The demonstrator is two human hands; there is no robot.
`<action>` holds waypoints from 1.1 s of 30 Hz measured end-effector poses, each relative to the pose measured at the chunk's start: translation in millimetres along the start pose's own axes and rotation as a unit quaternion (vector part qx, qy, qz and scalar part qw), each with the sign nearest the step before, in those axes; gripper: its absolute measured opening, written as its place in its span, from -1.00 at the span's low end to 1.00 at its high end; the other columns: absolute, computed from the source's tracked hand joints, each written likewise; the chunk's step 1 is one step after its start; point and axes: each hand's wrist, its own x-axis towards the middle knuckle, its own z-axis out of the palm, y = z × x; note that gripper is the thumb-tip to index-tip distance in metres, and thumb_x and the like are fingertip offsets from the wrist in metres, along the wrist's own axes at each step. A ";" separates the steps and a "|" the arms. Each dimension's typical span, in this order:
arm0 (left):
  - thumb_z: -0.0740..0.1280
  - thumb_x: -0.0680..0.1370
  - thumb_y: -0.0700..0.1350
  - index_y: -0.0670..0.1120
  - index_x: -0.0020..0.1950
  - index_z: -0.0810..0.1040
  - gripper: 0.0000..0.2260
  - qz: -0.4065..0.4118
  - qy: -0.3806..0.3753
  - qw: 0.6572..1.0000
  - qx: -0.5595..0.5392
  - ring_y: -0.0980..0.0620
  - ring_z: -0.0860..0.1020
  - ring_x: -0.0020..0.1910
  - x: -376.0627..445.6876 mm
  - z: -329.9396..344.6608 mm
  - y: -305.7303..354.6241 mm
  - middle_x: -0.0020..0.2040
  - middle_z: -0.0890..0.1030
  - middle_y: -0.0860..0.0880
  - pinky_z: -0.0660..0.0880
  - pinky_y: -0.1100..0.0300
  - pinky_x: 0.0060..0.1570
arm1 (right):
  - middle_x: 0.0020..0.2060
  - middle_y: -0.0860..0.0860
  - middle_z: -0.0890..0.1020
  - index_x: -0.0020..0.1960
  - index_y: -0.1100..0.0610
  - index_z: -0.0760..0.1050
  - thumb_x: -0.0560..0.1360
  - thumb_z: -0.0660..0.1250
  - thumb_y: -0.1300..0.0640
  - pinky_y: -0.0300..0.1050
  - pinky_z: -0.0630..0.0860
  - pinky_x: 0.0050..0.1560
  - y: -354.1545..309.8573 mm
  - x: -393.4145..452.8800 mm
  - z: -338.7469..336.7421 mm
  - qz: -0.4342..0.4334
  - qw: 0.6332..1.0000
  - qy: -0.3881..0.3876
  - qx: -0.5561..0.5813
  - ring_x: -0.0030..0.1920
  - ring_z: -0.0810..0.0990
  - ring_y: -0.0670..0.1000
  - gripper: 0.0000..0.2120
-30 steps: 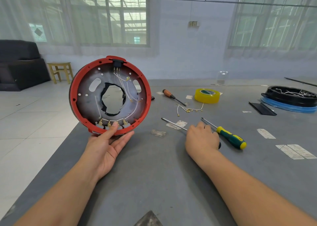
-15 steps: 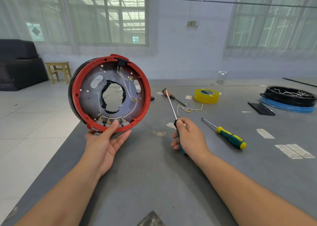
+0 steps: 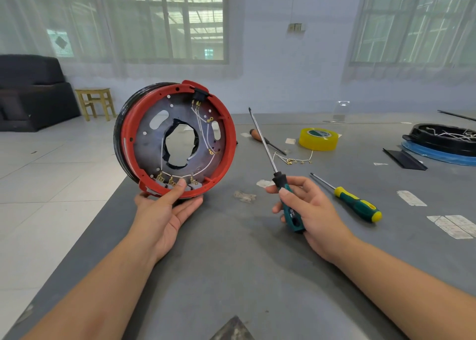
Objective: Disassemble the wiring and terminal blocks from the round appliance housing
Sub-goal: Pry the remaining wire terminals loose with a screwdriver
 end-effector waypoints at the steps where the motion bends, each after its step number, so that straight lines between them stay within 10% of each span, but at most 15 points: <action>1: 0.47 0.56 -0.31 -0.10 0.53 0.23 -0.36 -0.001 -0.002 1.000 -0.001 -0.34 0.71 0.07 0.6 -0.7 0.1 0.30 0.62 -0.32 0.68 -0.22 -0.01 | 0.13 0.05 0.71 0.26 0.10 0.49 0.63 0.31 0.20 -0.12 0.56 -0.24 -1.6 -1.5 -2.3 -0.010 1.000 -0.005 -0.010 -0.19 0.63 0.04 -0.79; 12: 0.46 0.58 -0.26 -0.12 0.54 0.26 -0.40 -0.010 -0.004 1.000 -0.005 -0.37 0.71 0.06 -0.7 -3.1 0.7 0.31 0.60 -0.34 0.70 -0.16 -0.09 | -0.33 0.14 0.65 0.14 -0.15 0.69 0.58 0.38 0.24 -0.11 0.47 -0.35 -15.7 -3.4 -17.2 0.016 0.984 -0.074 -0.161 -0.44 0.45 0.06 -0.68; 21: 0.45 0.60 -0.25 -0.08 0.51 0.27 -0.45 -0.016 -0.010 1.000 0.016 -0.37 0.71 0.04 -4.0 0.3 0.5 0.30 0.62 -0.31 0.70 -0.19 -0.07 | 0.01 0.03 0.74 0.16 0.10 0.64 0.48 0.36 0.49 -0.20 0.62 -0.20 -26.0 -1.1 -11.4 -0.042 0.992 -0.019 -0.118 -0.20 0.73 0.09 -0.61; 33: 0.46 0.60 -0.18 -0.15 0.53 0.27 -0.43 -0.027 -0.025 0.998 0.058 -0.40 0.71 0.03 -8.0 6.7 0.2 0.21 0.66 -0.34 0.71 -0.12 -0.10 | -0.01 0.15 0.69 0.23 0.10 0.43 0.50 0.49 0.30 -0.15 0.63 -0.13 -68.0 33.0 50.2 -0.200 0.975 0.094 0.027 -0.21 0.72 0.09 -0.62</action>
